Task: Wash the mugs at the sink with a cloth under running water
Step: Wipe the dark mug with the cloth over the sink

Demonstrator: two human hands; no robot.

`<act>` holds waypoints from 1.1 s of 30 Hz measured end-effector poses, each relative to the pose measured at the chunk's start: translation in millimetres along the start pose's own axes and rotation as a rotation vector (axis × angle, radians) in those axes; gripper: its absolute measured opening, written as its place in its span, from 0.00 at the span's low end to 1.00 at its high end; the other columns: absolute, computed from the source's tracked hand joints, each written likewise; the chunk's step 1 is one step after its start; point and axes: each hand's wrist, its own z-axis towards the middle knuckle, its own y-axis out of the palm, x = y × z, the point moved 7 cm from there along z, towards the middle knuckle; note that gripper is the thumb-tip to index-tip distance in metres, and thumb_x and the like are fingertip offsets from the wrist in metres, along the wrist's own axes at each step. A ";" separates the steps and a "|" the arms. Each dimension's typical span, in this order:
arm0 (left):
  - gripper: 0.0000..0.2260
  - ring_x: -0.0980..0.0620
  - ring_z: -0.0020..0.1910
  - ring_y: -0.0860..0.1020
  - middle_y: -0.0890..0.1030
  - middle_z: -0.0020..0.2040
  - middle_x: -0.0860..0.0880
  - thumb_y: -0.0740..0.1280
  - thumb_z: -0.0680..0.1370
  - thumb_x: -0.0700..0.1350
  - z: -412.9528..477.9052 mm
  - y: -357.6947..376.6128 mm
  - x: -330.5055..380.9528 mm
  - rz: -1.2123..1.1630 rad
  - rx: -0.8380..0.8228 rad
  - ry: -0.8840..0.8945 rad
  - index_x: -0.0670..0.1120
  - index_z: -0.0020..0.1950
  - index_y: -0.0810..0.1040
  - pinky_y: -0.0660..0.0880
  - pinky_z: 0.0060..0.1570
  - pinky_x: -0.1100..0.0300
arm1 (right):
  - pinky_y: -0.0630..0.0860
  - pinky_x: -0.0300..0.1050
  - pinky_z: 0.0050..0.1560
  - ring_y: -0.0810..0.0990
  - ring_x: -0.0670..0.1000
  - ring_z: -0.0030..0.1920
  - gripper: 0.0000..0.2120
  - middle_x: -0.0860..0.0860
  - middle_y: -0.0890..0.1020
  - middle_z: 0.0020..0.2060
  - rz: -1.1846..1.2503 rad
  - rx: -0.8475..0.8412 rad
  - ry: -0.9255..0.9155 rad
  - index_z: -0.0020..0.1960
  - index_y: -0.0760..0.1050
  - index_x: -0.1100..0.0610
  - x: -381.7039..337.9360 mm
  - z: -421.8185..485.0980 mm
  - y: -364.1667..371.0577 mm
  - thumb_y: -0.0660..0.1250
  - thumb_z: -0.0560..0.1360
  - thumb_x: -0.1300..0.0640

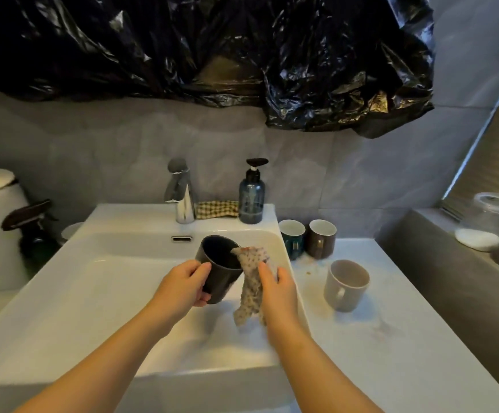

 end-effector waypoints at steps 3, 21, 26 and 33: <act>0.13 0.44 0.36 0.78 0.77 0.35 0.45 0.61 0.80 0.46 9.5 -25.5 -16.8 0.168 0.025 0.067 0.42 0.37 0.74 0.77 0.42 0.48 | 0.72 0.45 0.44 0.75 0.51 0.44 0.10 0.52 0.76 0.42 -0.008 0.023 0.056 0.42 0.70 0.54 19.1 8.3 17.1 0.59 0.79 0.50; 0.22 0.47 0.41 0.69 0.79 0.35 0.50 0.51 0.82 0.50 5.3 -29.6 -38.3 0.913 0.291 1.033 0.45 0.36 0.77 0.75 0.38 0.59 | 0.77 0.49 0.47 0.79 0.56 0.46 0.10 0.55 0.80 0.44 0.159 0.075 0.111 0.43 0.73 0.56 34.8 18.7 11.4 0.59 0.80 0.53; 0.06 0.42 0.38 0.74 0.81 0.34 0.46 0.68 0.73 0.40 -10.5 -20.9 -24.1 1.014 0.343 1.148 0.41 0.36 0.80 0.78 0.35 0.55 | 0.78 0.51 0.50 0.80 0.54 0.48 0.08 0.52 0.81 0.45 0.128 0.050 0.094 0.45 0.75 0.52 36.1 14.7 12.2 0.60 0.79 0.51; 0.09 0.40 0.37 0.80 0.83 0.35 0.45 0.79 0.60 0.38 -15.2 -20.8 -17.2 1.078 0.334 1.085 0.41 0.35 0.82 0.79 0.38 0.56 | 0.78 0.54 0.54 0.79 0.54 0.49 0.09 0.53 0.80 0.45 0.087 0.018 0.083 0.45 0.75 0.54 34.7 12.2 13.9 0.60 0.79 0.51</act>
